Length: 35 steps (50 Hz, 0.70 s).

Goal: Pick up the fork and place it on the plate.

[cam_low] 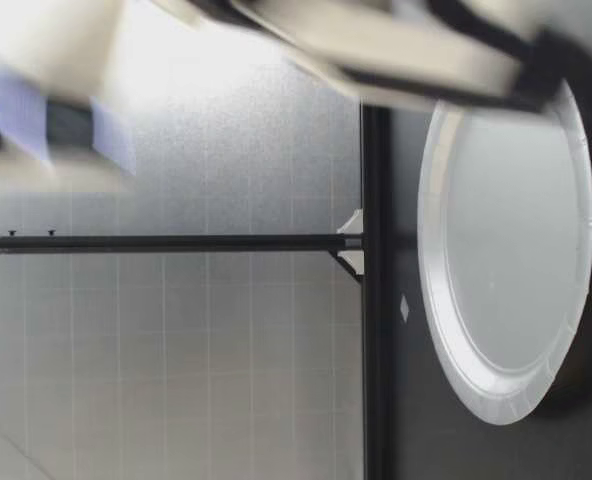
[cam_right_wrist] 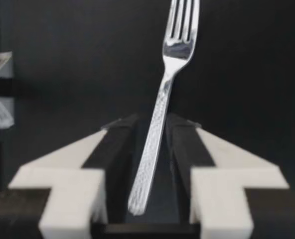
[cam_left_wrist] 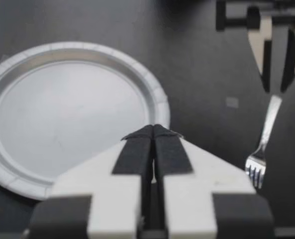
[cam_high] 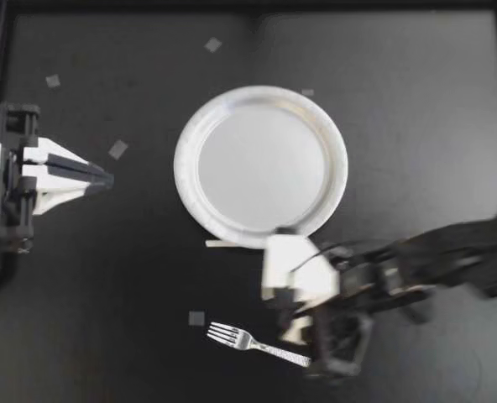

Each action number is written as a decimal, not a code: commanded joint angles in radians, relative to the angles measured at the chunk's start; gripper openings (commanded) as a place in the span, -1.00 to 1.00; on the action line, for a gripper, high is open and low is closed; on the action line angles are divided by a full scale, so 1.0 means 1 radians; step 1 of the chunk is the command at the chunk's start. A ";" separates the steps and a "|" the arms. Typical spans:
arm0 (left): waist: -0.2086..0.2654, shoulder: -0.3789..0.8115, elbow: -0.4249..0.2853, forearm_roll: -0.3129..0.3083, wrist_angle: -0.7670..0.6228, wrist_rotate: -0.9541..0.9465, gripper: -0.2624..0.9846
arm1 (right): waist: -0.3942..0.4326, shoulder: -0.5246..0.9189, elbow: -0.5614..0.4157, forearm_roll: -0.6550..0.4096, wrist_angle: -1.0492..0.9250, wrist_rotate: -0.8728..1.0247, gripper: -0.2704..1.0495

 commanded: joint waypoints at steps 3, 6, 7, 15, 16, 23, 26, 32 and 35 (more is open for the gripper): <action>0.003 -0.003 -0.002 -0.003 -0.008 -0.002 -0.59 | 0.002 0.038 -0.066 0.003 0.006 0.005 -0.03; 0.002 -0.011 0.008 -0.005 -0.006 -0.002 -0.59 | 0.003 0.058 -0.081 0.003 0.025 0.017 -0.03; 0.002 -0.012 0.011 -0.006 -0.008 -0.002 -0.59 | 0.003 0.067 -0.086 0.003 0.032 0.025 -0.03; 0.003 -0.015 0.026 -0.006 -0.011 0.006 -0.59 | 0.003 0.129 -0.137 0.003 0.121 0.066 -0.03; 0.002 -0.015 0.028 -0.006 -0.014 0.008 -0.59 | 0.003 0.137 -0.147 0.003 0.137 0.066 -0.03; 0.002 -0.015 0.032 -0.003 -0.017 0.012 -0.59 | 0.003 0.167 -0.202 0.002 0.166 0.072 -0.03; 0.002 -0.018 0.035 -0.003 -0.017 0.012 -0.59 | 0.005 0.181 -0.216 0.002 0.172 0.077 -0.03; 0.002 -0.023 0.043 -0.002 -0.023 0.017 -0.59 | 0.006 0.201 -0.224 0.002 0.175 0.103 -0.03; 0.002 -0.029 0.048 -0.002 -0.025 0.020 -0.59 | 0.006 0.206 -0.224 0.002 0.173 0.117 -0.03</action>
